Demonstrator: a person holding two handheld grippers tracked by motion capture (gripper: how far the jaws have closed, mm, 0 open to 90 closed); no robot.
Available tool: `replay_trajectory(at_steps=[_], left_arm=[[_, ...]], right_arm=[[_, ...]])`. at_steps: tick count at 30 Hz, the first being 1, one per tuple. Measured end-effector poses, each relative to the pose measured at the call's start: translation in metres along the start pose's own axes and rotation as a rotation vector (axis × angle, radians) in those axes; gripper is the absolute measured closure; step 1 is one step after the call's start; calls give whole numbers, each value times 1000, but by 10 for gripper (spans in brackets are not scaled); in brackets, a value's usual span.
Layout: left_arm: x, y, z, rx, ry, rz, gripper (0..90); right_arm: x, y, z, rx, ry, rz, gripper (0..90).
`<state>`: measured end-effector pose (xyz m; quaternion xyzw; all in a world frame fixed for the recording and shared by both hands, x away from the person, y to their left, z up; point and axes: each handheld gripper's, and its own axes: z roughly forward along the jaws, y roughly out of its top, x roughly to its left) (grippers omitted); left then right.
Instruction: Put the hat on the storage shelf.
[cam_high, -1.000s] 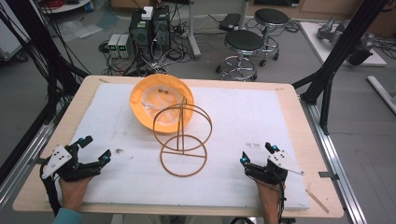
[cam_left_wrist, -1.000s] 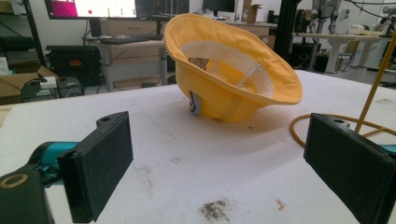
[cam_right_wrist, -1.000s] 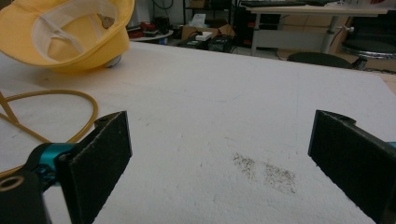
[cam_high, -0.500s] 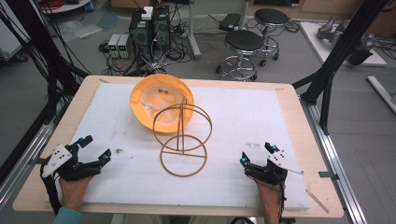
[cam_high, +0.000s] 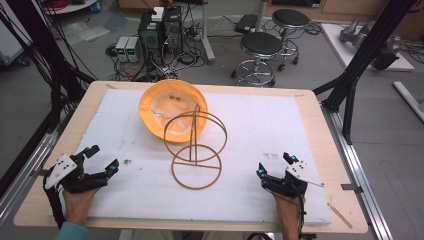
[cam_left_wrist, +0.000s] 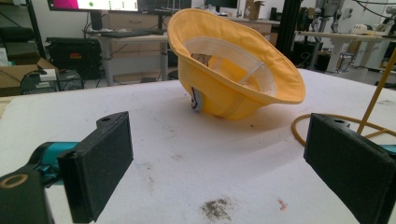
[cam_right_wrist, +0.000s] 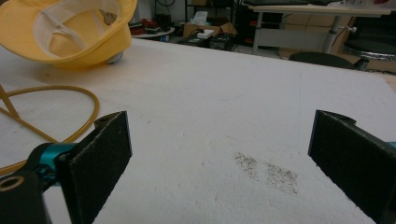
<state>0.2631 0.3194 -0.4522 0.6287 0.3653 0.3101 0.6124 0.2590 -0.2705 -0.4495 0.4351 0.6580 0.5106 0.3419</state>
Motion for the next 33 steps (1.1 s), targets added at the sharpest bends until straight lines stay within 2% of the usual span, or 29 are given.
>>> replay_trajectory(at_steps=[4, 8, 11, 18, 22, 28, 31, 33], left_arm=[[3, 4, 2, 12, 5, 4, 83], [6, 10, 3, 2, 9, -14, 83], [8, 15, 6, 0, -10, -46, 83], [9, 38, 14, 4, -9, -26, 81], [13, 57, 22, 39, -11, -15, 78], [20, 85, 36, 93, -41, -19, 78], [23, 96, 42, 106, -35, 4, 78], [27, 101, 48, 126, -42, -8, 79]], right_arm=[[1, 0, 0, 7, 0, -8, 49], [1, 0, 1, 10, 4, -11, 49], [1, 0, 1, 16, 4, -11, 49], [1, 1, 2, 21, 5, -20, 49], [2, 1, 2, 24, 5, -22, 49], [2, 1, 2, 27, 6, -22, 49], [2, 1, 3, 28, 4, -23, 49], [2, 1, 3, 26, 4, -21, 49]])
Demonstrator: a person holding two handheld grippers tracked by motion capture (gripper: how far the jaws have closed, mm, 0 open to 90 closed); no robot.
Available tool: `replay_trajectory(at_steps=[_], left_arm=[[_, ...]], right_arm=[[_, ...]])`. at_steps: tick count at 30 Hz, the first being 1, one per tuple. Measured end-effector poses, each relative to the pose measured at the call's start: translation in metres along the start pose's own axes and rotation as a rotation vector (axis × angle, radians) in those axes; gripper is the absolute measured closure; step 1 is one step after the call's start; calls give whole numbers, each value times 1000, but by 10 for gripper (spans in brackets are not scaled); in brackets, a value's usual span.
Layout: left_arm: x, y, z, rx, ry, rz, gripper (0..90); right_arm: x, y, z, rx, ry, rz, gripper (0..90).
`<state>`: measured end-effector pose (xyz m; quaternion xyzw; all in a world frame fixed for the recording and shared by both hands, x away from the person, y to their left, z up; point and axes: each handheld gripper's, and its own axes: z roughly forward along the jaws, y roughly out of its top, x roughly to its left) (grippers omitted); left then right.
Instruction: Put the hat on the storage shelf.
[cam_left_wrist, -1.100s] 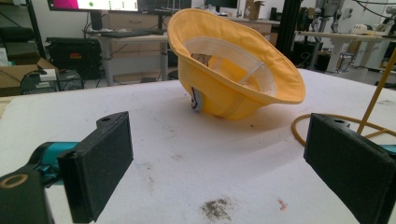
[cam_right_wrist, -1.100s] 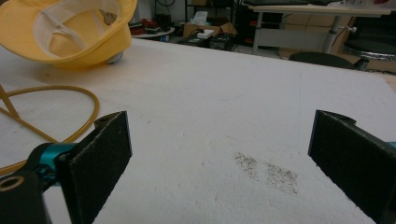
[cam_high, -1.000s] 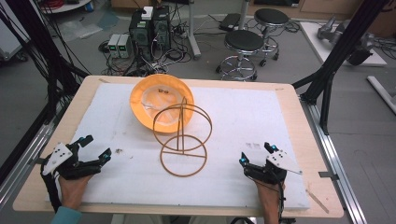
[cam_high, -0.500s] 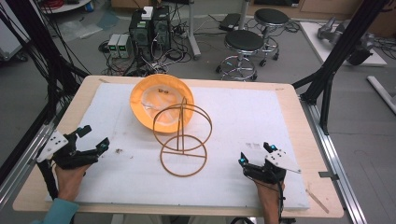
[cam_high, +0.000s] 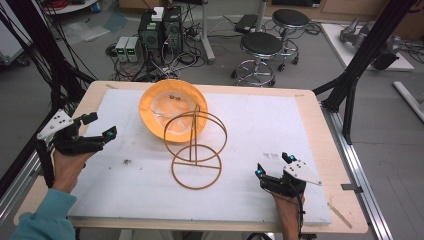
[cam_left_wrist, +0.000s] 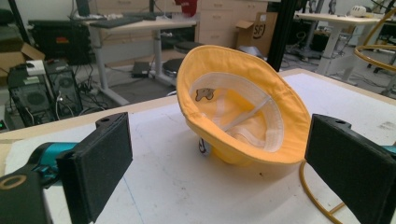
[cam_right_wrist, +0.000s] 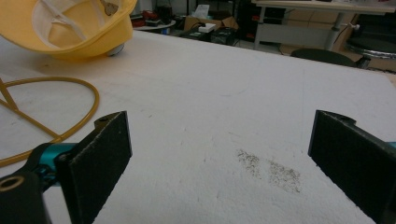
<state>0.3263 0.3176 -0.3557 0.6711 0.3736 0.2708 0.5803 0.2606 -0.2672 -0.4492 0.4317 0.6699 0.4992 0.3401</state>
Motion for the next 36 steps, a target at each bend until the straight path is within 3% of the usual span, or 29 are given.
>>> replay_trajectory(at_steps=[8, 14, 19, 29, 32, 36], left_arm=[[17, 25, 23, 141, -54, 11, 78], [26, 47, 46, 208, -98, -9, 78], [35, 59, 66, 253, -121, -51, 78], [44, 61, 104, 354, -122, -57, 78], [46, 58, 114, 357, -118, -65, 79], [48, 54, 128, 422, -102, -53, 82]], right_arm=[[0, 0, 0, 3, 0, -5, 49], [0, 0, 1, 8, -3, -10, 48], [0, 0, 1, 9, -4, -9, 48], [1, 0, 1, 8, -8, -7, 49], [1, 0, 1, 7, -8, -10, 49], [1, 0, 1, 9, -15, -7, 49]])
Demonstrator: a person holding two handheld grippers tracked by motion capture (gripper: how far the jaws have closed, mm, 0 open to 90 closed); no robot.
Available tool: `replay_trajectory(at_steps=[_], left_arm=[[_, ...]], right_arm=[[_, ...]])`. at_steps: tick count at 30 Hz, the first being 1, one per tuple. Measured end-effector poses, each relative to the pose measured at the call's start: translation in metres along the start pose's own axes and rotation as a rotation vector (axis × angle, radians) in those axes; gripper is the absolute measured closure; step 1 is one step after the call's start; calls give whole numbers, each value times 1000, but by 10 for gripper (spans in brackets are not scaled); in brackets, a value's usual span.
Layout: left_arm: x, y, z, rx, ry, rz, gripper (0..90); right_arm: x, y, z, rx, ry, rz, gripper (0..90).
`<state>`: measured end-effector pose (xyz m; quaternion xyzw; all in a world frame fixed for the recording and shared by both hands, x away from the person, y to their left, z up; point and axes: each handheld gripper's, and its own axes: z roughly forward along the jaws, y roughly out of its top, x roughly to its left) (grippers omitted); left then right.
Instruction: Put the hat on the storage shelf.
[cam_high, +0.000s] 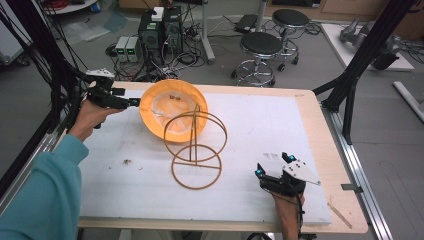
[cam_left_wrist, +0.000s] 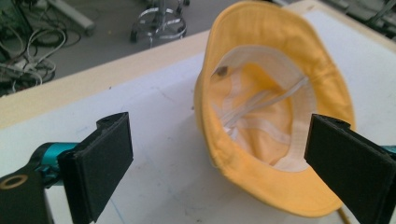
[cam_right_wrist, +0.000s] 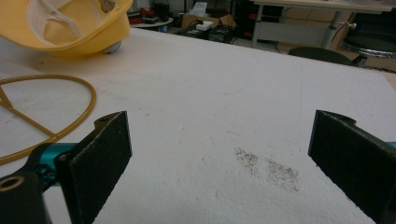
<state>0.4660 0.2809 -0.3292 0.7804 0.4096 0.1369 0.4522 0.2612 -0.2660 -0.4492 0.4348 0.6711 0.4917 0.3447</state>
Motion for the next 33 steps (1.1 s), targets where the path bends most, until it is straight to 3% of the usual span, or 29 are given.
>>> replay_trajectory(at_steps=[6, 9, 11, 18, 22, 33], left_arm=[[0, 7, 14, 57, 15, -11, 99], [-1, 6, 19, 77, 18, 0, 202], [-1, 4, 23, 104, 29, -11, 214], [1, 2, 34, 148, 18, -29, 315], [2, 0, 39, 167, -13, -57, 392], [-10, 1, 38, 146, -64, 3, 832]], right_arm=[[1, 0, 0, 6, -3, -6, 49], [0, 0, 0, 2, -11, -13, 49], [1, 0, 0, 0, -13, -8, 49], [0, 0, 0, -5, -10, -6, 49], [0, 0, -1, -7, -7, -2, 49], [0, 0, -1, -12, -8, -6, 48]])
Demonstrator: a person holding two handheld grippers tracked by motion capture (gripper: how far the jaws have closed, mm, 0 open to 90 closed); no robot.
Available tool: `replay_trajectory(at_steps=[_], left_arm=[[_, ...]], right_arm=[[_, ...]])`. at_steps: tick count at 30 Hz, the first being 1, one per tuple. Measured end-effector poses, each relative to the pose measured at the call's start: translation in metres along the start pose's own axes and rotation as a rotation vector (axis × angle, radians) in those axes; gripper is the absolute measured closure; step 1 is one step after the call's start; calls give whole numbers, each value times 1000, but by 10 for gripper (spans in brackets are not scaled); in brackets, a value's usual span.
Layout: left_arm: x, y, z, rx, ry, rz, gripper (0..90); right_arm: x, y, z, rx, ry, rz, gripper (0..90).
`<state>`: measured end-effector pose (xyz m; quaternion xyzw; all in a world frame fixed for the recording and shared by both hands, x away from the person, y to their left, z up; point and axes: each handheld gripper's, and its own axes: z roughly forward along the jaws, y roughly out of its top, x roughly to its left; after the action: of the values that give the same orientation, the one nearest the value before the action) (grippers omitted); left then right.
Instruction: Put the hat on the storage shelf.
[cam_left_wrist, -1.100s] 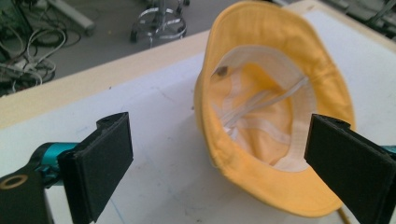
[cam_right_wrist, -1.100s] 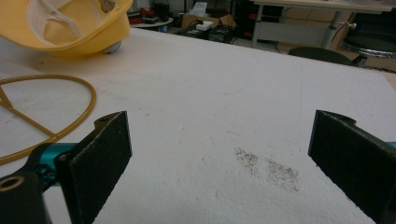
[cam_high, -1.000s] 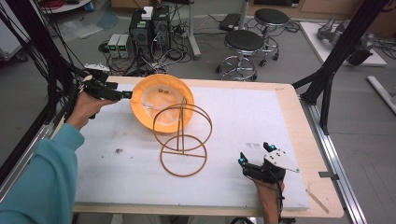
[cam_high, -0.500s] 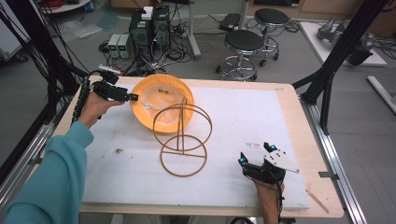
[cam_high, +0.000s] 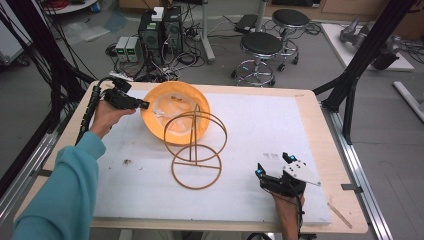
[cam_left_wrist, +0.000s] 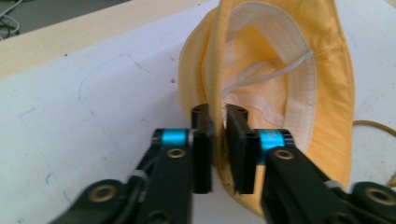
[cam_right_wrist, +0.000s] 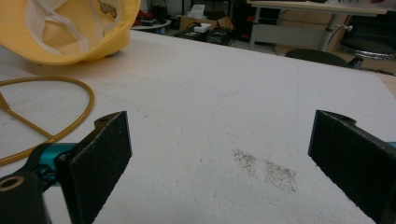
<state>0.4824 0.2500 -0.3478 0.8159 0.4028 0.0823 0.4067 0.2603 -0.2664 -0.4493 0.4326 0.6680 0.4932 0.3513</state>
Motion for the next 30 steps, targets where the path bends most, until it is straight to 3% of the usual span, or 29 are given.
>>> replay_trajectory(at_steps=[14, 24, 30], left_arm=[[-10, 4, -12, -45, -4, 12, 855], [-3, 6, -43, -104, 32, -11, 858], [7, 8, -64, -131, 79, -23, 858]], right_arm=[[0, 0, 0, -4, -2, 0, 49], [1, 0, 0, 3, -7, -1, 49], [2, 0, 0, 6, -6, -3, 49]])
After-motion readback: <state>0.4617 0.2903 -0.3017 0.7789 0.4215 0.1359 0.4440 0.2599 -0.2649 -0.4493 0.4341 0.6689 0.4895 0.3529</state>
